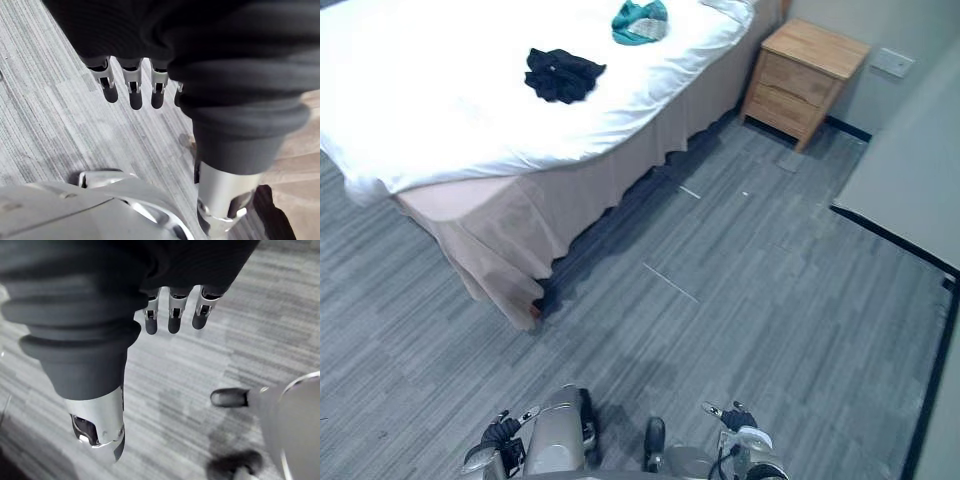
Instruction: Tidy the bed and pick cloth on bed and put in laundry
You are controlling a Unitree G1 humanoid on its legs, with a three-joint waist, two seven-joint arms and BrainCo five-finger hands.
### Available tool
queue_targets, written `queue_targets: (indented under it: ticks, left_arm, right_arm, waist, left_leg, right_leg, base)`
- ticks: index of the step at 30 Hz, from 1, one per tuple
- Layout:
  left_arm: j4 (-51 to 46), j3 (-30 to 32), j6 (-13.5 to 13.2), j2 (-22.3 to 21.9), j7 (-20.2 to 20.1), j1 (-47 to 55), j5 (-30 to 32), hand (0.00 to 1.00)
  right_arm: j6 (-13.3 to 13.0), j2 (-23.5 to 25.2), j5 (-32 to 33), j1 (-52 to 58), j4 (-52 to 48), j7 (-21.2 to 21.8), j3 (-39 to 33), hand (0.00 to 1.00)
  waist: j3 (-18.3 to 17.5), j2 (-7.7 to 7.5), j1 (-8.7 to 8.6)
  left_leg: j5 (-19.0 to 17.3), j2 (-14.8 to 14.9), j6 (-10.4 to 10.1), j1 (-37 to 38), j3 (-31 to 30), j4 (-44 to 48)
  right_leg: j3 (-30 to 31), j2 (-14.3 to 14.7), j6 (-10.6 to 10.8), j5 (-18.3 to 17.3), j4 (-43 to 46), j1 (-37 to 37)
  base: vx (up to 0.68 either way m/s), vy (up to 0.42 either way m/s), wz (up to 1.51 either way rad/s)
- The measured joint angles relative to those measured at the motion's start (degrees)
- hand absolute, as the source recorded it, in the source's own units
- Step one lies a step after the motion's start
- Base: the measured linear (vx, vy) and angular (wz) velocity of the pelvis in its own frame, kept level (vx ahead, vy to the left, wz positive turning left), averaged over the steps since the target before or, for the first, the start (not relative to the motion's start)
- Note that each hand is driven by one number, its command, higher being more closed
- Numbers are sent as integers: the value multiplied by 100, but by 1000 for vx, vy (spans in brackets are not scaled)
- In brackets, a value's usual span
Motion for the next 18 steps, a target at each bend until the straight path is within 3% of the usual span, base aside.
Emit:
queue_targets:
  ticks: [1, 2, 3, 4, 6, 7, 9, 10, 11, 13, 15, 16, 17, 18]
  left_arm:
    - [132, 19, 35, 98, -8, 93, 2, 0]
    - [183, -9, 37, 118, -11, 113, 4, 0]
    - [244, -77, 37, 153, -15, 120, 6, 0]
    - [340, -266, 68, 278, -19, 88, 12, 0]
    - [332, -524, 119, 382, -26, 54, 25, 0]
    - [328, -604, 116, 381, -26, 45, 72, 0]
    - [330, -616, 128, 417, -14, -24, 127, 0]
    - [326, -620, 127, 434, -20, -47, 127, 0]
    - [325, -619, 122, 421, -20, -57, 127, 0]
    - [318, -583, 123, 328, -22, -41, 128, 0]
    - [288, -184, 123, 273, -20, 58, 135, 0]
    - [206, 31, 123, 310, -17, 147, 136, 0]
    - [166, 165, 117, 242, -13, 158, 134, 0]
    - [158, 250, 106, 184, -12, 154, 119, 0]
  right_arm:
    - [1, 45, -99, 81, 66, 2, 11, 0]
    - [0, 39, -134, 85, 91, 2, 10, 0]
    - [-9, 38, -191, 131, 138, 2, 7, 0]
    - [-16, 60, -181, 125, 182, 21, -89, 0]
    - [-20, 25, -273, 97, 177, 9, -35, 0]
    - [-32, 22, -289, 95, 178, 10, -36, 0]
    - [-90, 131, -287, 84, 166, 20, -54, 0]
    - [-120, 202, -275, 57, 163, 23, -67, 0]
    - [-119, 216, -271, 58, 170, 23, -101, 0]
    - [-114, 259, -207, 55, 167, 20, -271, 0]
    - [-103, 355, -108, 82, 155, 12, -246, 0]
    - [-99, 473, -96, 179, 162, 18, -216, 0]
    - [-96, 472, -76, 185, 187, 25, -227, 0]
    - [-116, 443, -58, 170, 182, 23, -239, 0]
  waist:
    - [-118, -180, -18]
    - [-163, -205, -27]
    - [-180, -226, -41]
    - [-201, -308, -126]
    - [-187, -322, -226]
    - [-173, -287, -207]
    - [-179, -264, -186]
    - [-209, -290, -199]
    - [-227, -317, -197]
    - [-256, -364, -190]
    - [-336, -497, -134]
    - [-435, -728, -42]
    - [-490, -676, 53]
    - [-515, -597, 57]
  left_leg:
    - [57, -285, 428, 175, -73, -46]
    - [25, -403, 371, 276, -158, -182]
    - [26, -564, 378, 459, -353, -382]
    - [7, -855, 357, 805, -794, -625]
    - [-30, -1090, 294, 1324, -1312, -885]
    - [-72, -1123, 223, 1566, -1532, -962]
    - [-148, -1109, 95, 1887, -2030, -1062]
    - [-224, -1099, -30, 2015, -2419, -1117]
    - [-253, -1102, -77, 2024, -2544, -1115]
    - [-363, -1073, -257, 2162, -2913, -1110]
    - [-500, -1075, -481, 2350, -3017, -1098]
    - [-624, -1161, -673, 2463, -3018, -1088]
    - [-762, -1016, -828, 2544, -3017, -1008]
    - [-809, -900, -901, 2527, -3013, -949]
  right_leg:
    - [-111, -263, 384, -409, 759, -41]
    - [-213, -379, 540, -495, 1433, -304]
    - [-271, -532, 641, -462, 2738, -787]
    - [-310, -953, 1083, -12, 4701, -1550]
    - [-433, -1331, 1010, -145, 5401, -1848]
    - [-509, -1468, 981, -282, 5290, -1925]
    - [-378, -1448, 939, -404, 4483, -2101]
    - [121, -1329, 960, -376, 3447, -2234]
    - [366, -1302, 979, -348, 3069, -2283]
    - [1160, -1199, 915, 141, 2060, -2435]
    - [1342, -1185, 803, 1064, 1471, -2442]
    - [1265, -1268, 706, 1795, 1343, -2461]
    - [1069, -1247, 692, 1362, 1333, -2256]
    - [979, -1160, 659, 1342, 1204, -2159]
  base:
    - [563, 211, 58]
    - [558, 233, 76]
    - [494, 279, 117]
    - [491, 254, 141]
    - [547, 170, 177]
    - [596, 46, 181]
    - [505, -77, 153]
    - [410, -147, 141]
    - [396, -169, 151]
    - [362, -251, 122]
    - [398, -334, 87]
    - [334, -360, 43]
    - [382, -421, 30]
    - [260, -311, 18]
